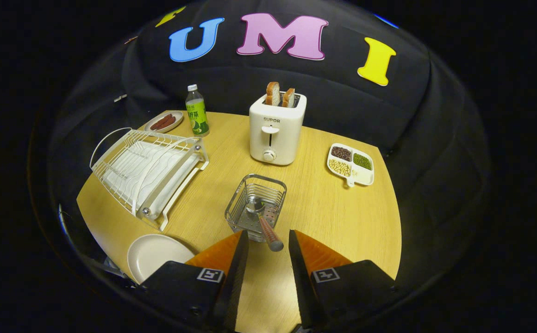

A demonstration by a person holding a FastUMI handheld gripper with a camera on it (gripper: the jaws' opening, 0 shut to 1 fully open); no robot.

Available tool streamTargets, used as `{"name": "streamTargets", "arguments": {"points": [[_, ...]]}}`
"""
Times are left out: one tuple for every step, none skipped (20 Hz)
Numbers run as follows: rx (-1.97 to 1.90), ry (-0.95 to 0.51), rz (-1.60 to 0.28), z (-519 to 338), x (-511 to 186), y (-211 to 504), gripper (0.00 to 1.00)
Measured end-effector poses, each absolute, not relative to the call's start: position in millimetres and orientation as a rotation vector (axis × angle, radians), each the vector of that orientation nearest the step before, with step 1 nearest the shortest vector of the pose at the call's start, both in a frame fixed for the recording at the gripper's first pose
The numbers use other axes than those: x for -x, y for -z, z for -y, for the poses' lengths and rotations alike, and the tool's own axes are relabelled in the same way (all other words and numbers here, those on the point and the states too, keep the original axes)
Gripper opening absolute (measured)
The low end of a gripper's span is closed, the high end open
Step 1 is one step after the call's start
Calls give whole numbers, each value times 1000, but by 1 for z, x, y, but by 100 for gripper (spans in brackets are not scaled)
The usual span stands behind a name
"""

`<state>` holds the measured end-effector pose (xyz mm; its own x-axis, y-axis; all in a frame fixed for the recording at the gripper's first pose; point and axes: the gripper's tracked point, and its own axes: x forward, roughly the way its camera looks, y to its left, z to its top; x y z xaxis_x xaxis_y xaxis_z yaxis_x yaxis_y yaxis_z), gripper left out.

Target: Take the plate from the dish rack, then take the spoon from the basket and place it into the plate.

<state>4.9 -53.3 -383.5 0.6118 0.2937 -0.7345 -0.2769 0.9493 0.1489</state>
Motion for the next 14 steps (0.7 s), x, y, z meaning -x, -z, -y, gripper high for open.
{"name": "streamTargets", "arguments": {"points": [[-26,-343,-851,51,-8,387,52],[-32,-355,-854,49,-11,391,49],[-34,-358,-862,48,-13,395,43],[-35,-358,-877,49,-15,401,37],[-51,-370,-894,47,-14,405,31],[-84,-388,-901,40,-12,405,25],[-117,-405,-901,35,-13,402,23],[-117,-407,-903,37,-12,403,17],[-111,-412,-899,36,-13,404,17],[-109,-409,-896,37,-13,402,13],[-114,-404,-893,38,-12,398,13],[-118,-399,-889,37,-12,397,11],[-118,-389,-886,39,-11,393,11],[-119,-380,-887,42,-8,390,11]]}}
